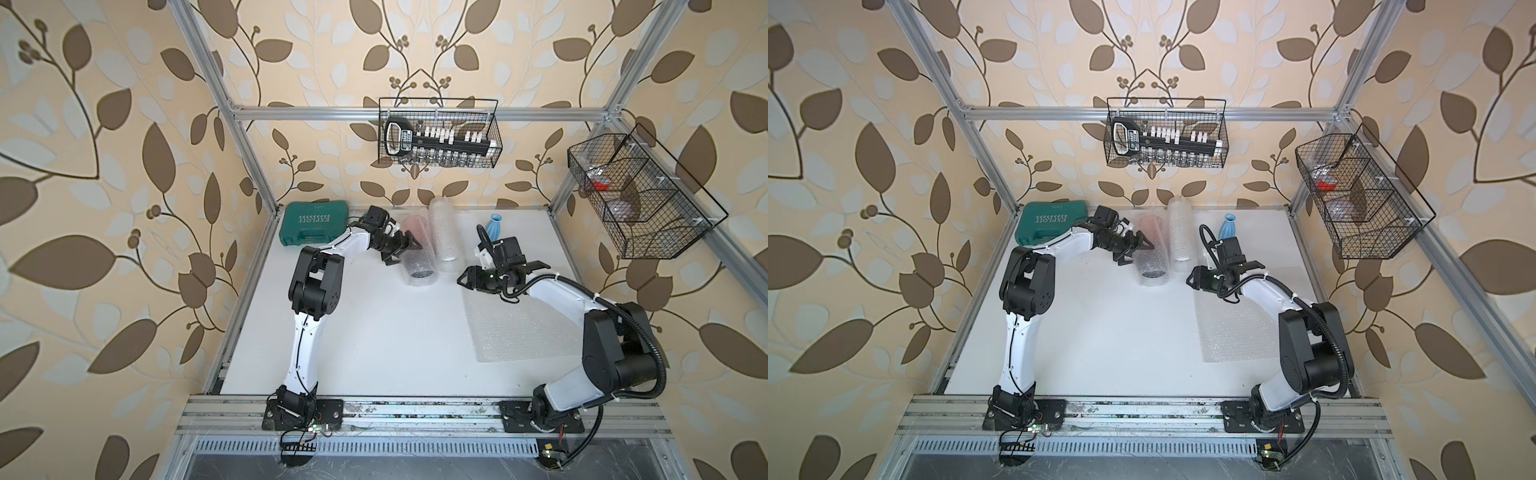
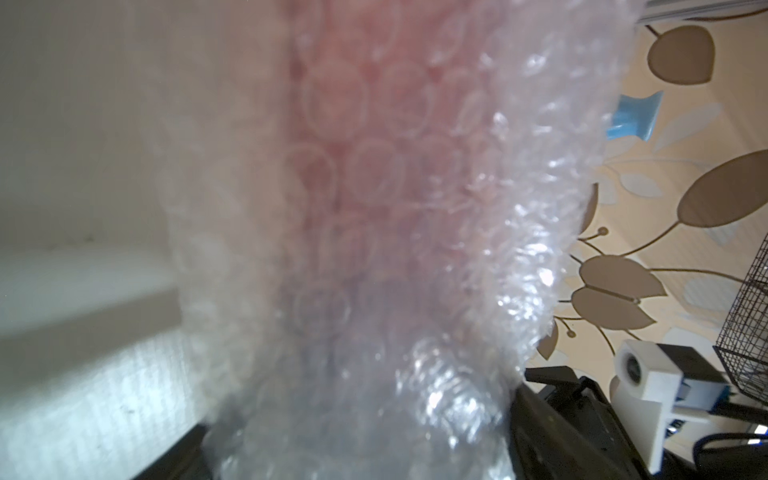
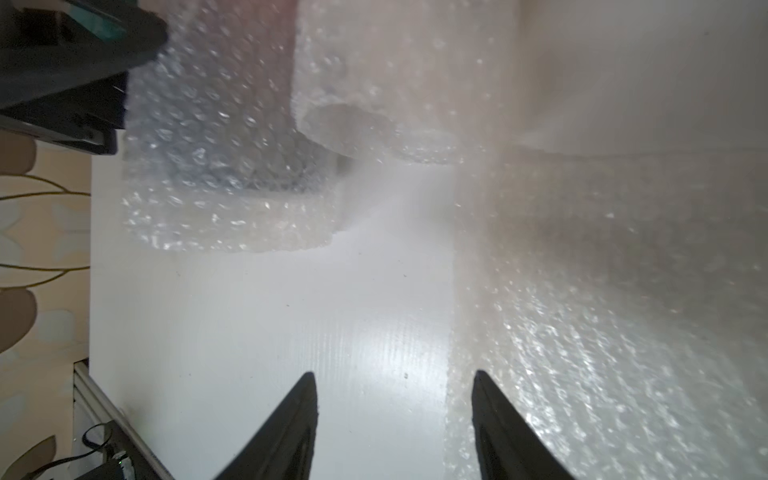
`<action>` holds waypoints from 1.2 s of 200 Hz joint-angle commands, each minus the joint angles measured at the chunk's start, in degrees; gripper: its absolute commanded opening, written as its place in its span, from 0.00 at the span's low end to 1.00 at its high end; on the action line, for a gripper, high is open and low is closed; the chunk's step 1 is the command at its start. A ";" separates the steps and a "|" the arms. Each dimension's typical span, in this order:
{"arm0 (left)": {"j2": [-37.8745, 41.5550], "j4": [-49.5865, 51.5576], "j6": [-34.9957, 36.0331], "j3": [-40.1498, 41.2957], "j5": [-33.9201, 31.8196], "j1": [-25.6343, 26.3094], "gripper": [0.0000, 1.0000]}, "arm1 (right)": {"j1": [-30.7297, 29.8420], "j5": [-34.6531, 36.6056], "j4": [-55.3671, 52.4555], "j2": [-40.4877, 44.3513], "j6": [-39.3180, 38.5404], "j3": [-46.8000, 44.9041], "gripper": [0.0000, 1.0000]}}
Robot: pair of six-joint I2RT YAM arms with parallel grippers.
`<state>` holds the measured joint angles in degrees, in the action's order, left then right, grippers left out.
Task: Unwrap the vase from the bubble wrap
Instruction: Move the bubble wrap to the center of the board.
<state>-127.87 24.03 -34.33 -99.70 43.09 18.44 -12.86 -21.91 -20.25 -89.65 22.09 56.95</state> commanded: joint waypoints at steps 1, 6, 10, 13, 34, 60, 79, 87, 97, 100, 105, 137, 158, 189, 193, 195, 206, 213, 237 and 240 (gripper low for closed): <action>3.62 5.20 3.79 2.90 -1.00 0.89 0.88 | -1.86 -5.26 3.56 -1.97 3.19 3.81 0.59; 3.89 5.30 3.94 3.21 -1.07 0.81 0.88 | -2.17 -5.80 3.96 -2.49 3.73 4.49 0.59; 4.02 5.42 4.09 3.35 -1.08 0.81 0.88 | -2.44 -6.09 4.35 -2.96 4.12 5.26 0.59; 4.14 5.53 4.18 3.47 -1.09 0.81 0.88 | -2.64 -6.42 4.61 -3.31 4.43 5.74 0.59; 4.72 6.31 5.10 3.96 -0.90 0.81 0.88 | -4.24 -7.04 4.78 -6.72 5.33 10.46 0.59; 5.51 6.54 5.75 4.54 -0.60 0.72 0.88 | -5.81 -7.50 3.55 -12.28 5.49 16.51 0.60; 5.96 6.91 6.42 4.75 -0.29 0.72 0.89 | -6.29 -7.02 3.63 -15.52 6.22 19.31 0.60; 6.10 6.92 6.60 5.08 -0.12 0.72 0.89 | -6.42 -6.79 3.40 -16.84 6.39 20.54 0.59; 6.37 7.04 6.81 5.28 0.00 0.72 0.89 | -6.63 -6.40 3.05 -18.13 6.52 21.90 0.59; 6.48 7.08 6.91 5.38 0.01 0.72 0.89 | -6.65 -6.12 3.03 -18.52 6.53 22.21 0.59; 6.64 7.25 7.08 5.48 -0.03 0.72 0.89 | -6.74 -5.78 2.97 -18.91 6.52 22.66 0.59; 7.59 7.70 7.52 6.48 -0.12 0.72 0.88 | -7.60 -4.95 2.89 -20.28 6.57 23.47 0.58; 8.50 7.48 7.50 7.94 -0.12 0.72 0.88 | -8.42 -5.16 2.64 -20.51 6.32 22.56 0.58; 10.78 6.62 7.44 11.18 0.28 0.72 0.87 | -9.78 -4.38 2.93 -18.54 6.29 19.48 0.56; 11.08 6.44 7.48 11.83 0.31 0.72 0.87 | -10.04 -4.35 3.01 -18.30 6.36 19.03 0.56; 11.29 6.39 7.49 12.14 0.32 0.72 0.87 | -10.07 -4.36 2.95 -18.16 6.38 18.78 0.56; 12.20 6.27 7.50 13.47 0.33 0.73 0.87 | -10.79 -4.25 3.17 -17.23 6.59 17.38 0.54; 12.69 6.12 7.52 14.42 0.40 0.72 0.87 | -11.28 -4.22 3.32 -16.54 6.81 16.42 0.54; 15.34 5.32 7.43 19.08 1.36 0.89 0.86 | -13.33 -3.60 3.94 -13.73 7.56 12.43 0.53; 15.76 5.13 7.35 19.93 1.42 0.90 0.86 | -13.71 -3.46 3.98 -13.40 7.68 11.95 0.53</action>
<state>-116.64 26.76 -28.53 -84.44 43.53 18.44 -24.08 -26.50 -15.00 -106.17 28.91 73.06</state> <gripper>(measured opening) 0.861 0.532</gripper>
